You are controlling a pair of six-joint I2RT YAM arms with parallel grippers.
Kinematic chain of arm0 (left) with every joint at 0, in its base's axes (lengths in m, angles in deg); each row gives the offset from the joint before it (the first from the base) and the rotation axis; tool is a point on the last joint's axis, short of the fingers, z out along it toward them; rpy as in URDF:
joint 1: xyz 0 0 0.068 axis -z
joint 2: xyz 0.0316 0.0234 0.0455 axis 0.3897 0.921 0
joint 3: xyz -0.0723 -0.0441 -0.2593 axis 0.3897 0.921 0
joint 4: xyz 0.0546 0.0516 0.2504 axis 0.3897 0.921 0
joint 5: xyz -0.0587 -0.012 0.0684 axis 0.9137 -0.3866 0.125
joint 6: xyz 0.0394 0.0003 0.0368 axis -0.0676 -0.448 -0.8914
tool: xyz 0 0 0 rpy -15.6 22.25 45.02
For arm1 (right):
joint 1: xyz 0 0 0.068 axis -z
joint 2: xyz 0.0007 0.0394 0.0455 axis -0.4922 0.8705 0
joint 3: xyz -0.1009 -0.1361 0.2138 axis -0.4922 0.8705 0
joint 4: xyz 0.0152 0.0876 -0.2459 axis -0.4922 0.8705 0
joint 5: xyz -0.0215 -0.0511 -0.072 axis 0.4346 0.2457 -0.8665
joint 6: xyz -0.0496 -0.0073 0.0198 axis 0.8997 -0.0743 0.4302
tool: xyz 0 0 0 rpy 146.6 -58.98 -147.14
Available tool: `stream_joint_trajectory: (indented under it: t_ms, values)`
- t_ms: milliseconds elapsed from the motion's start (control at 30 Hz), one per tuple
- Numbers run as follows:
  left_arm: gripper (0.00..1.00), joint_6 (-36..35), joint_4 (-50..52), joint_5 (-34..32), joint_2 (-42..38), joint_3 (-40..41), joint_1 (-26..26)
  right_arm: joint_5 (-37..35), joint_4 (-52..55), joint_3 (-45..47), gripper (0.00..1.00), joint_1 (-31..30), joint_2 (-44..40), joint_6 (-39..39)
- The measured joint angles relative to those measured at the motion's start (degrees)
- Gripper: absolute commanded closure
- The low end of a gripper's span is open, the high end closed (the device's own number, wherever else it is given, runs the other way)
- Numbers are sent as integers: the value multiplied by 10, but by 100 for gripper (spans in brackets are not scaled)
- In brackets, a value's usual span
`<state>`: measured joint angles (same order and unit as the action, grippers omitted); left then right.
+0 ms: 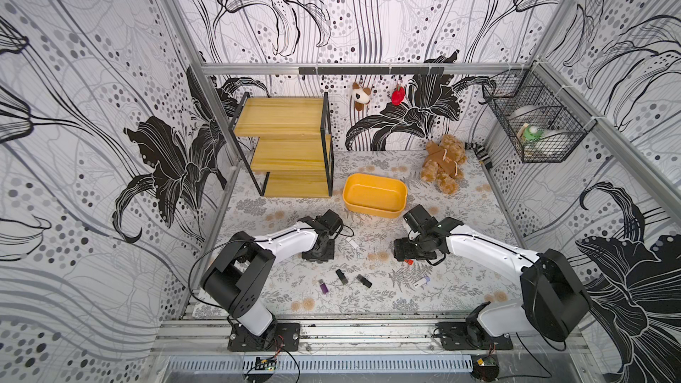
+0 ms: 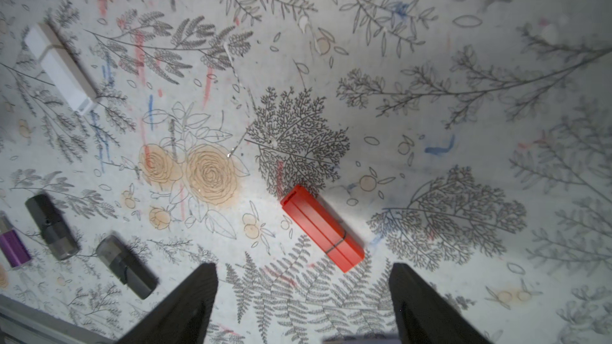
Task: Put the usb flash drive into the storage box
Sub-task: Pick up the USB flash from the center of the board.
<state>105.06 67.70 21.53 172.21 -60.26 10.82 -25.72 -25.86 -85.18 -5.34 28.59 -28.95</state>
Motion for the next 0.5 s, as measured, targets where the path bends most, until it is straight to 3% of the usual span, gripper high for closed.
stream_joint_trajectory:
  t_ms: [500]
  values:
    - [100, 0, 0, -1, 0, 0, 0, -7, -30, -6, 31, -4, 72, 41]
